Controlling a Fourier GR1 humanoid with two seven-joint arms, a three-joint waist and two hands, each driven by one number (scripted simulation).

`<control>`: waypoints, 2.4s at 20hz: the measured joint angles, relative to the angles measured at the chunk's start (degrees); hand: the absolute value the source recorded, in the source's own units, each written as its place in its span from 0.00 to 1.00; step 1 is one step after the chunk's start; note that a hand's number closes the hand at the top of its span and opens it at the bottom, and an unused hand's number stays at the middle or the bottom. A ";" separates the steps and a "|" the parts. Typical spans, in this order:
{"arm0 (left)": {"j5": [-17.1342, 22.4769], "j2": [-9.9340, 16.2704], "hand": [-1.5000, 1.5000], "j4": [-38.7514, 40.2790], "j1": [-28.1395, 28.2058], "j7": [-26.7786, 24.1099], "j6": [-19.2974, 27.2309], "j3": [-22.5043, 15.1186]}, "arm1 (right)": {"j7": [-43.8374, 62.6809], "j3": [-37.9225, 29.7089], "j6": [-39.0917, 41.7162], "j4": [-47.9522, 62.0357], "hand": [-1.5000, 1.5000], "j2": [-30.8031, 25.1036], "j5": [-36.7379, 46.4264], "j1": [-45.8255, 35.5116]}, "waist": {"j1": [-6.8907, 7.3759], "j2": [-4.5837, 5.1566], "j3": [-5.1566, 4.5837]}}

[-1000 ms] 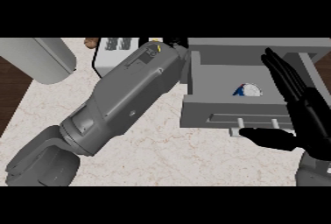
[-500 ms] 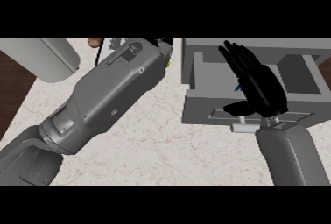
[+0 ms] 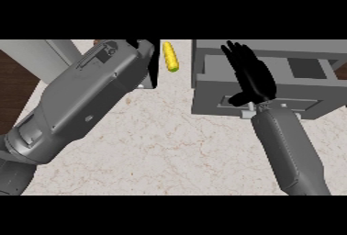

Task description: Pick up the can, place it into the drawer and close the drawer

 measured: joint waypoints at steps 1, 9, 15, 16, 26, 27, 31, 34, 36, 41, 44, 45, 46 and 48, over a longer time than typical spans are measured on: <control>-0.36 0.31 0.00 -0.96 1.06 0.03 0.27 0.10 | -0.10 -0.24 -1.23 1.99 0.00 -0.02 0.57 -1.16 | -0.10 -0.07 -0.07; -1.89 4.42 0.00 -5.84 3.40 3.08 -0.54 0.98 | -1.02 -3.14 -13.11 17.36 0.00 -0.50 4.41 -9.05 | 0.18 -0.35 -0.67; -2.91 5.25 0.00 -9.83 6.58 3.46 -0.03 1.22 | -1.53 -5.88 -20.25 26.58 0.00 -1.42 5.41 -14.09 | 1.01 -0.02 -0.65; -3.15 5.34 0.00 -10.46 6.83 3.64 0.18 1.18 | -1.42 -6.43 -21.06 28.13 0.00 -1.55 5.40 -15.09 | 1.09 0.14 -0.54; -4.80 9.07 0.00 -16.06 7.91 7.19 0.03 1.57 | -1.35 -10.55 -27.18 40.64 0.00 -3.97 5.09 -23.73 | 2.44 1.56 0.35; -4.96 8.97 0.00 -16.21 7.75 7.53 0.21 1.57 | -1.18 -10.67 -27.20 41.60 0.00 -4.01 5.23 -24.64 | 2.40 1.70 0.41; -5.37 9.74 0.00 -17.80 9.07 8.10 0.09 1.75 | -0.31 -10.84 -27.15 44.91 0.00 -5.01 6.12 -27.11 | 2.74 2.08 0.54; -5.94 9.82 0.00 -18.50 9.14 8.43 0.45 1.65 | 0.24 -11.01 -26.49 46.94 0.00 -5.57 6.53 -28.90 | 3.09 2.56 0.72; -6.28 9.73 0.00 -19.22 9.72 8.44 0.78 1.54 | -0.10 -11.24 -25.68 48.10 0.00 -5.80 6.48 -29.78 | 3.18 2.67 0.81; -6.17 11.22 0.00 -22.11 10.48 10.06 0.53 1.75 | -5.66 -14.64 -21.59 49.74 0.00 -4.70 2.47 -31.43 | 3.84 2.68 0.82; -6.10 11.79 0.00 -22.81 10.64 10.77 0.46 1.96 | -8.96 -19.10 -18.95 49.91 0.00 -4.32 -2.22 -32.14 | 3.44 2.77 0.89; -6.23 11.93 0.00 -22.83 10.87 10.61 0.40 2.02 | -10.11 -20.82 -17.78 49.90 0.00 -4.20 -4.08 -32.45 | 3.22 2.80 0.92; -6.39 11.92 0.00 -23.08 11.06 10.68 0.61 1.85 | -11.65 -22.66 -16.67 49.75 0.00 -4.09 -6.10 -32.58 | 3.08 2.71 0.93; -6.51 12.13 0.00 -23.83 11.44 10.91 0.90 1.84 | -13.76 -26.15 -15.17 49.32 0.00 -3.65 -9.91 -32.77 | 3.05 2.42 0.85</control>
